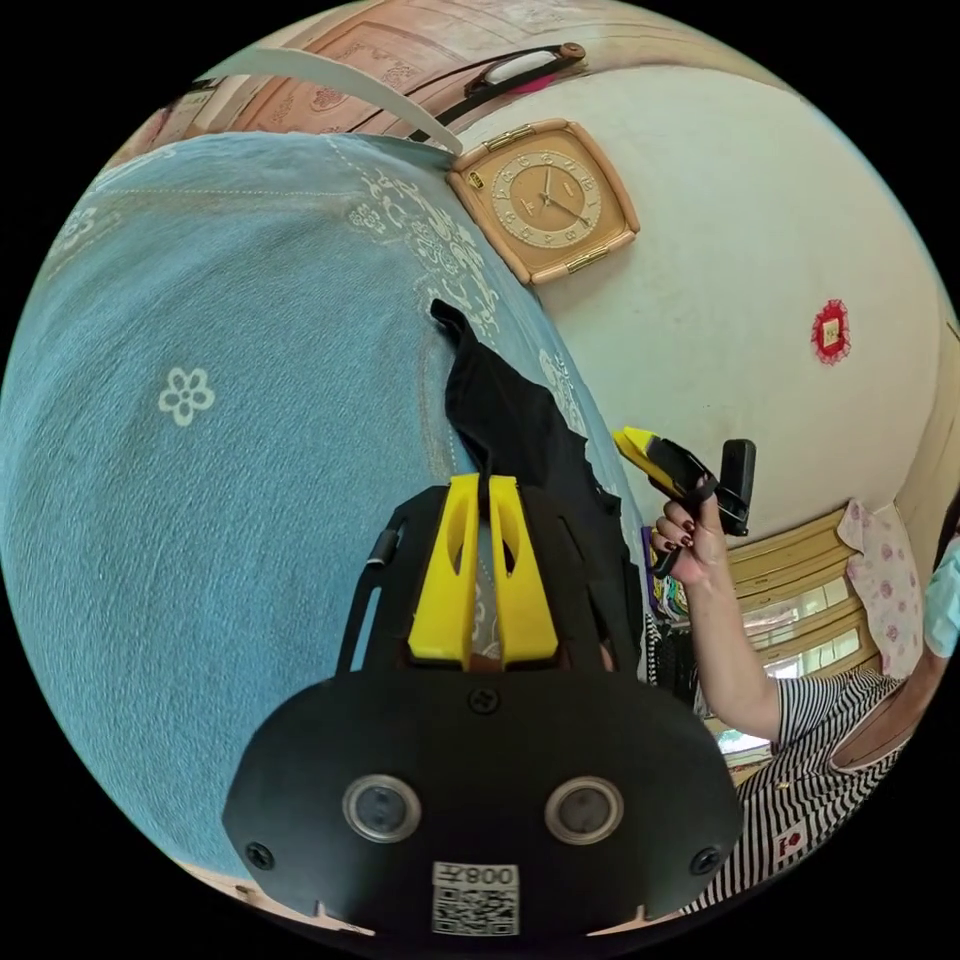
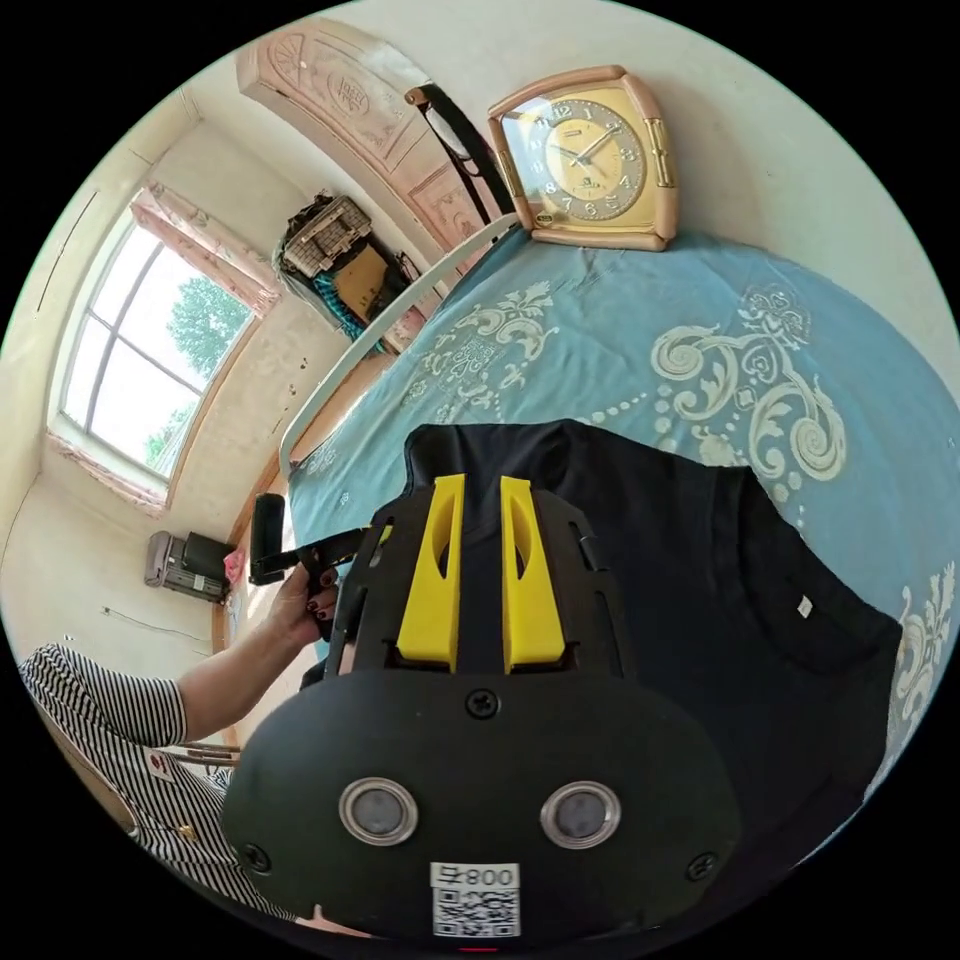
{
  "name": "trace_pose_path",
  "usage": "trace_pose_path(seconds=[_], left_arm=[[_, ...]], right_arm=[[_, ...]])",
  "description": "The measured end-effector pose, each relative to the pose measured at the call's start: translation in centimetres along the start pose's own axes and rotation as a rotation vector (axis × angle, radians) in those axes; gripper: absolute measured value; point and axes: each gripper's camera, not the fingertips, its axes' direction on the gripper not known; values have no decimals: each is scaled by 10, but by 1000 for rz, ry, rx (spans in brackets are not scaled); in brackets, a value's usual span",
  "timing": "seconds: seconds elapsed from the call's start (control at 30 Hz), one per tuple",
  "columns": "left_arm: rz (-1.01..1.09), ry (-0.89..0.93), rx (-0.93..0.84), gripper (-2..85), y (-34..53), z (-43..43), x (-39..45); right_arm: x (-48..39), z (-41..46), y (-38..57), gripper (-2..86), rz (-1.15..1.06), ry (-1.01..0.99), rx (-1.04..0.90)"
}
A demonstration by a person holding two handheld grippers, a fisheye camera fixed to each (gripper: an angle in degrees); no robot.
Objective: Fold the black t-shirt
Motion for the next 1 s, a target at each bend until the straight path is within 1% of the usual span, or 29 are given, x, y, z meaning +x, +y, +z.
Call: trace_pose_path(seconds=[0.13,0.3,0.43,0.5,0.6,0.67,0.73,0.83,1.0], left_arm=[[-6,42,7,18,0,-16,-10],[6,44,11,17,2,-29,-14],[8,51,12,16,5,-37,-18],[10,51,12,16,8,-40,-19],[9,60,13,15,12,-42,-21],[9,61,13,15,17,-43,-22],[8,64,14,15,21,-43,-23],[6,66,14,15,29,-41,-23],[6,63,13,15,44,-34,-22]], right_arm=[[-16,60,-35,71,-107,34,-74],[-47,152,-69,81,-277,115,-209],[-44,203,-79,81,-314,218,-281],[-32,235,-77,77,-315,262,-350],[-21,239,-68,60,-345,312,-298],[-8,238,-66,28,-344,315,-287],[9,235,-67,17,-329,301,-282],[37,221,-71,9,-284,250,-272],[102,152,-70,4,-162,32,-155]])
